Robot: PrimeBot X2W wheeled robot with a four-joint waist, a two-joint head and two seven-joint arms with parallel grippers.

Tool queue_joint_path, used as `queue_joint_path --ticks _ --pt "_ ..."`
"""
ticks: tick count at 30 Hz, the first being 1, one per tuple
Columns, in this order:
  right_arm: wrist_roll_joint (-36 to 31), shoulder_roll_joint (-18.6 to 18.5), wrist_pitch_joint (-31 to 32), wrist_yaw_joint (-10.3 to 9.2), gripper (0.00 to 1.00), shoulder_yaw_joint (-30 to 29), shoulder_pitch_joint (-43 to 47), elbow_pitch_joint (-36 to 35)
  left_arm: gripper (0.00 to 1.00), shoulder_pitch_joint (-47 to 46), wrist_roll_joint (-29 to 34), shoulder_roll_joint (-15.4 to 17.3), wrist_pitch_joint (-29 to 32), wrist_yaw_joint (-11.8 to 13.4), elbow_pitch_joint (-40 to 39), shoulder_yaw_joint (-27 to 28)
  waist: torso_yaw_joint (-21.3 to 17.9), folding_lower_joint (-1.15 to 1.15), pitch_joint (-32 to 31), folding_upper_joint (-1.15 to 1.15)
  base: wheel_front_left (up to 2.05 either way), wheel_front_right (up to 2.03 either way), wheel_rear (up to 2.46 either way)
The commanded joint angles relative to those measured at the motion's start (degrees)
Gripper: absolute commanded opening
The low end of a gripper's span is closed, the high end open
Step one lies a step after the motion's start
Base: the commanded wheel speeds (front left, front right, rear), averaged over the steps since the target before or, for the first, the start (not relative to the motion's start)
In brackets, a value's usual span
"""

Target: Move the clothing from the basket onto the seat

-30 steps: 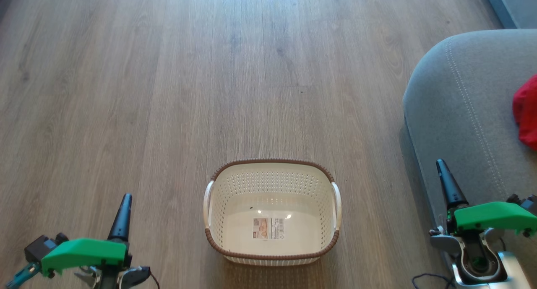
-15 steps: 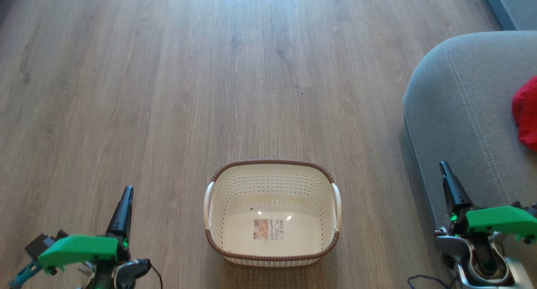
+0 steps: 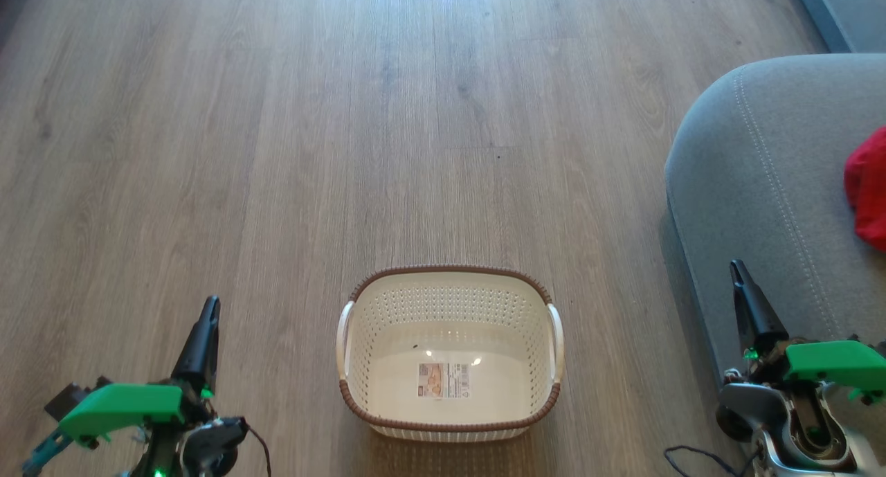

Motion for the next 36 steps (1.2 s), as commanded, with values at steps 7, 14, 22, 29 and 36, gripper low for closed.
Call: queue_joint_path --ticks 7,14,22,29,36 --pt "0.4 0.0 0.3 0.03 0.00 0.9 -1.1 -2.3 0.00 -3.2 -0.3 0.9 0.4 -0.5 -2.0 1.6 0.0 0.00 0.0 0.00 0.00 0.00 0.00" --pt "0.4 0.0 0.3 0.03 0.00 0.9 -1.1 -2.3 0.00 -3.2 -0.3 0.9 0.4 -0.5 -2.0 1.6 0.0 0.00 0.0 0.00 0.00 0.00 0.00" --pt "0.4 0.0 0.3 0.03 0.00 0.9 -1.1 -2.3 0.00 -3.2 -0.3 0.9 0.4 -0.5 -2.1 1.6 0.0 0.00 0.0 0.00 0.00 0.00 0.00" --pt "0.4 0.0 0.3 0.03 0.00 0.9 -1.1 -2.3 0.00 -3.2 -0.3 0.9 0.4 -0.5 -2.1 1.6 0.0 0.00 0.0 0.00 0.00 0.00 0.00" --pt "0.4 0.0 0.3 0.03 0.00 0.9 -1.1 -2.3 0.00 -3.2 -0.3 0.9 0.4 -0.5 -2.1 1.6 0.0 0.00 0.0 0.00 0.00 0.00 0.00"
